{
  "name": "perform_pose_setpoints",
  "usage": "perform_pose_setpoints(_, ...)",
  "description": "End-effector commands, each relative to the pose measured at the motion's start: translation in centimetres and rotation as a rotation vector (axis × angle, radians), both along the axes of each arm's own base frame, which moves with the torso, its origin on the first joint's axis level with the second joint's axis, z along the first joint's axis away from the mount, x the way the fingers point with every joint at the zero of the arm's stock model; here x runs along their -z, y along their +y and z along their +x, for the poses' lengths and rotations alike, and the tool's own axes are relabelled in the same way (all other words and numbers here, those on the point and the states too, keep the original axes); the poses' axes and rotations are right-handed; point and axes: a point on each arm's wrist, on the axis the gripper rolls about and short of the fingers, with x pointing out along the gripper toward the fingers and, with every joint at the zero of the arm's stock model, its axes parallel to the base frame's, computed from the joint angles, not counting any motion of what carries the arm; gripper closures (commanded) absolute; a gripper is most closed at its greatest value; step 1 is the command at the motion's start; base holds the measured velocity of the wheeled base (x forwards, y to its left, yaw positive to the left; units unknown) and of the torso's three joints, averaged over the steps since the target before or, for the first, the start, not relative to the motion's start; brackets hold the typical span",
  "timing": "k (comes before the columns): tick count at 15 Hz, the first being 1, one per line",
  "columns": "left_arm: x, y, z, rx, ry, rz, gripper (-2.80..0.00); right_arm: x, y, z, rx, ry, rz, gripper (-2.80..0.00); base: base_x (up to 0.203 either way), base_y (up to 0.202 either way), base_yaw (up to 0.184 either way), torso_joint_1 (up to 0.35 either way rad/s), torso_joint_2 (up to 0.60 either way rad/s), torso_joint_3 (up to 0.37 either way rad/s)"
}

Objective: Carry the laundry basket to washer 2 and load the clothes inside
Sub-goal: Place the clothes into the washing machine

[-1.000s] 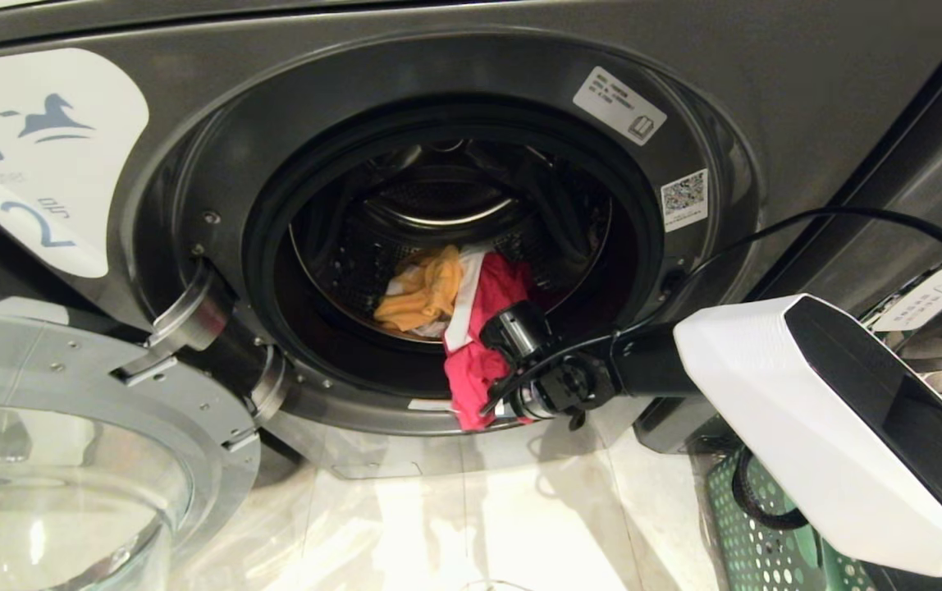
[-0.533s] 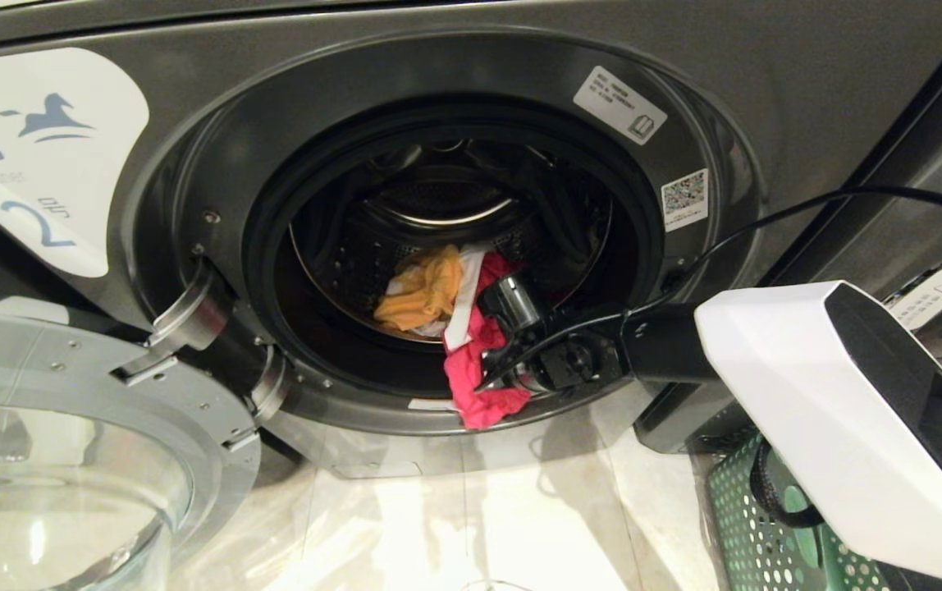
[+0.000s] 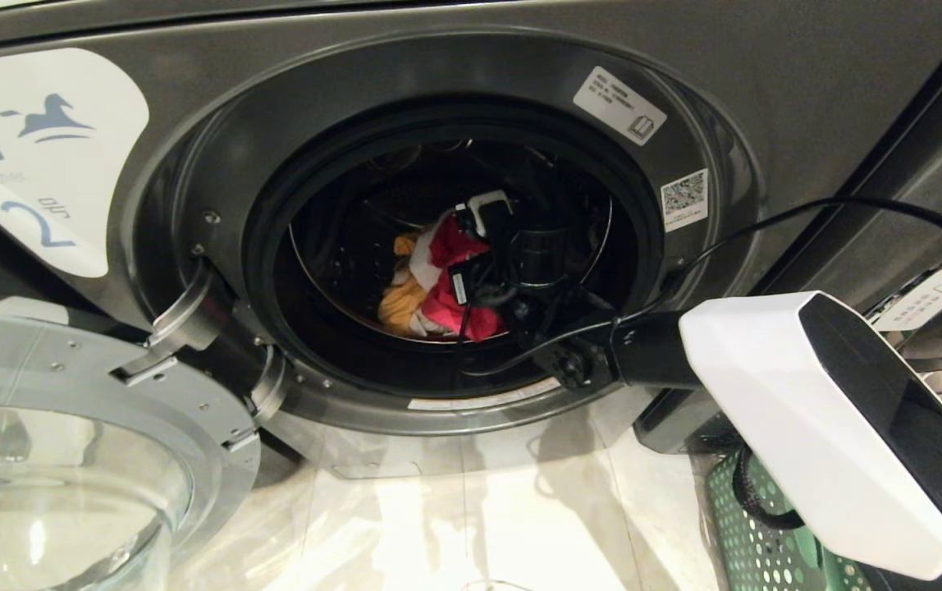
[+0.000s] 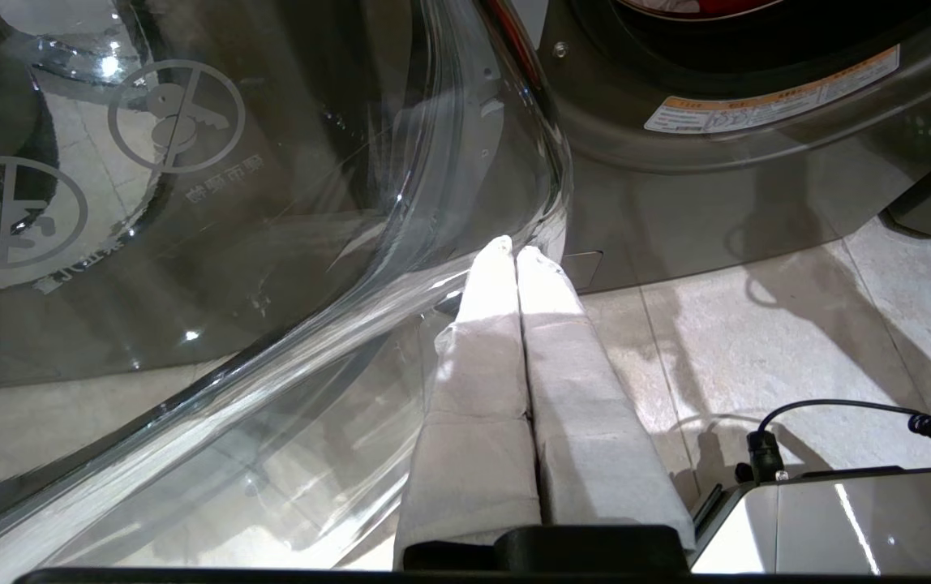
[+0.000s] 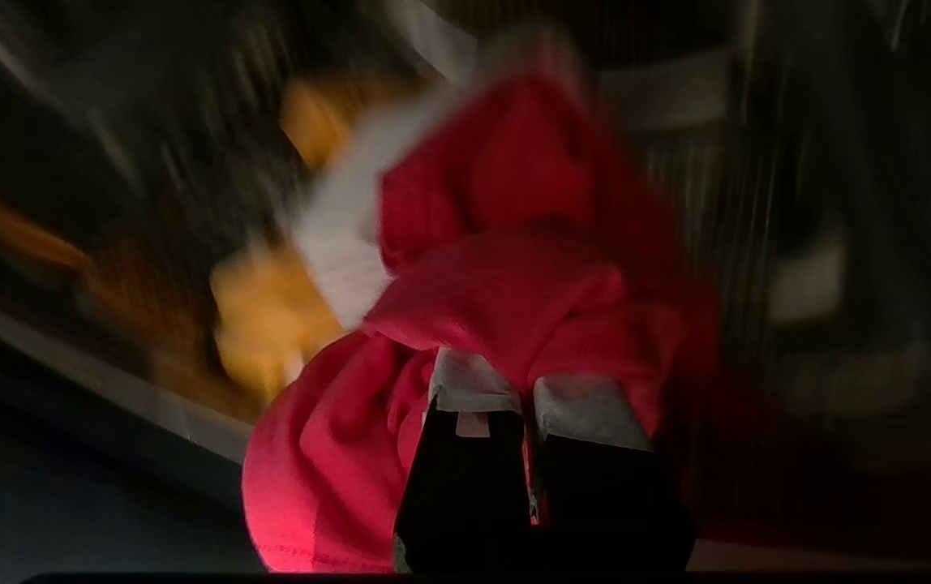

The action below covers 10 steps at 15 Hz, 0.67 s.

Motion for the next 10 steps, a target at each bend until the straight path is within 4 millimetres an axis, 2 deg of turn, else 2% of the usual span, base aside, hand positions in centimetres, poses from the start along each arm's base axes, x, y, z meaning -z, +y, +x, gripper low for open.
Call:
perform_pose_setpoints(1,0.0,0.0,0.0,0.0,0.001,0.0,0.0,0.9,0.4,0.5,-0.021,-0.135,0.007,0.0,0.0,0.0,0.0,0.0,0.0,0.0)
perform_pose_setpoints(3,0.0,0.0,0.0,0.0,0.001,0.001,0.0,1.3,0.3,0.8,-0.077,-0.312,-0.027,0.0,0.0,0.0,0.0,0.0,0.0,0.0)
perform_pose_setpoints(4,0.0,0.0,0.0,0.0,0.001,0.0,0.0,2.2,0.3,1.0,-0.128,-0.393,-0.048,0.0,0.0,0.0,0.0,0.0,0.0,0.0)
perform_pose_setpoints(6,0.0,0.0,0.0,0.0,0.001,0.001,0.0,4.9,0.4,1.9,-0.145,-0.394,-0.087,0.0,0.0,0.0,0.0,0.0,0.0,0.0)
perform_pose_setpoints(8,0.0,0.0,0.0,0.0,0.001,0.0,0.0,6.7,-0.6,3.3,-0.128,-0.327,-0.136,0.0,0.0,0.0,0.0,0.0,0.0,0.0)
perform_pose_setpoints(10,0.0,0.0,0.0,0.0,0.001,0.001,0.0,7.2,-2.0,4.5,-0.107,-0.287,-0.163,0.0,0.0,0.0,0.0,0.0,0.0,0.0)
